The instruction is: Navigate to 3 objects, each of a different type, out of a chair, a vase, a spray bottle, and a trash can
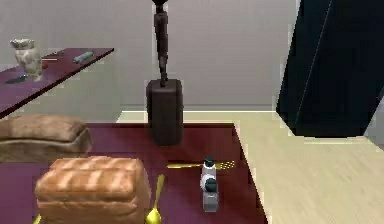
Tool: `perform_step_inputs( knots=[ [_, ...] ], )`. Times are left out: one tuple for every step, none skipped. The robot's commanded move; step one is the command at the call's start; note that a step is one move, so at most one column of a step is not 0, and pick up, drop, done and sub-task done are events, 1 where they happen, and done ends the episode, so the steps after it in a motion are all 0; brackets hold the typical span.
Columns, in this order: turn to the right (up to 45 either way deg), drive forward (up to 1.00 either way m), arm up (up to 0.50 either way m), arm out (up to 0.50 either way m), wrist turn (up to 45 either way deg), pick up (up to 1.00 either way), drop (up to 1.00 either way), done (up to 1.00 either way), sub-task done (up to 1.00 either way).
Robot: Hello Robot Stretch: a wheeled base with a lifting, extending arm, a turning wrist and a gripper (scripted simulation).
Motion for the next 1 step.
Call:
perform_step_inputs(
  knots=[
    [-45.0, 0.00, 0.00, 0.00, 0.0, 0.00, 0.00, 0.00, 0.00]
  ],
)
